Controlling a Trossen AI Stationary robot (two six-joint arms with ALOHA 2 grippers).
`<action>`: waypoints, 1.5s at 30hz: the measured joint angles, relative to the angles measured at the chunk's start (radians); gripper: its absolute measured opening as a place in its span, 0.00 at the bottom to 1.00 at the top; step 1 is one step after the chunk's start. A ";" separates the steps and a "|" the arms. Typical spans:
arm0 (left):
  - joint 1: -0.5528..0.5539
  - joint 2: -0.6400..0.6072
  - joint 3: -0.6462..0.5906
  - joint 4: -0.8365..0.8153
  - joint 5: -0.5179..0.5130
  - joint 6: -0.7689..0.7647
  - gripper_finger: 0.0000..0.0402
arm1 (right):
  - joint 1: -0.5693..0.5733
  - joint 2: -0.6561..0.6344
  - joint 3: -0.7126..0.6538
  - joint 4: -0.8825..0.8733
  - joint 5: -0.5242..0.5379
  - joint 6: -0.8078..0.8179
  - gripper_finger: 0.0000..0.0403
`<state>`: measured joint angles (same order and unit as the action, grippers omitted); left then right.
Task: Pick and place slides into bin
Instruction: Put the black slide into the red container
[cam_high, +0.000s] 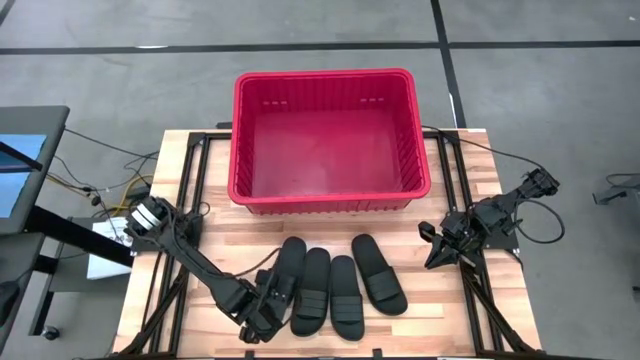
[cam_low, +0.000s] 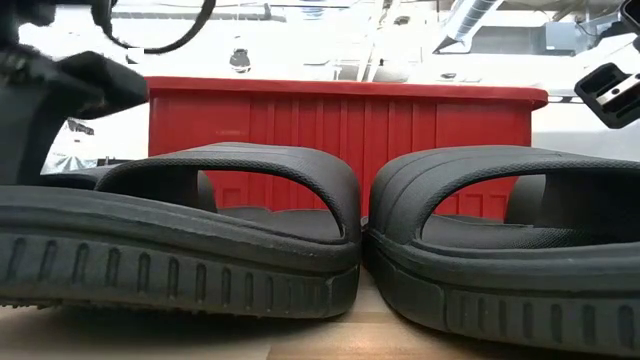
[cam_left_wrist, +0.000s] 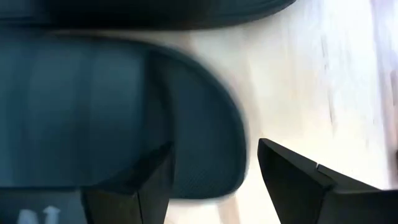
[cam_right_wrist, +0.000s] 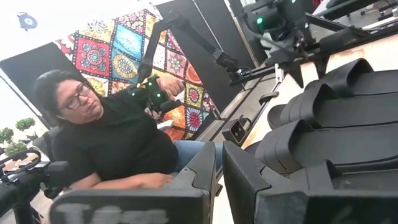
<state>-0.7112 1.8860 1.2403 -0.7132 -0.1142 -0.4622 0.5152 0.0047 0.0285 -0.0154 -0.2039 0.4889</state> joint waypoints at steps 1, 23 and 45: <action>-0.003 0.012 -0.001 0.000 0.005 -0.001 0.54 | 0.000 0.000 0.000 0.000 0.000 0.000 0.05; -0.040 0.076 -0.005 0.053 -0.119 -0.100 0.54 | 0.000 0.016 0.000 0.000 0.000 0.000 0.05; -0.045 0.076 -0.018 0.094 -0.136 -0.208 0.03 | 0.000 0.016 0.000 0.000 0.000 0.000 0.05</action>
<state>-0.7562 1.9621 1.2221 -0.6193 -0.2504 -0.6703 0.5148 0.0212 0.0288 -0.0154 -0.2043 0.4889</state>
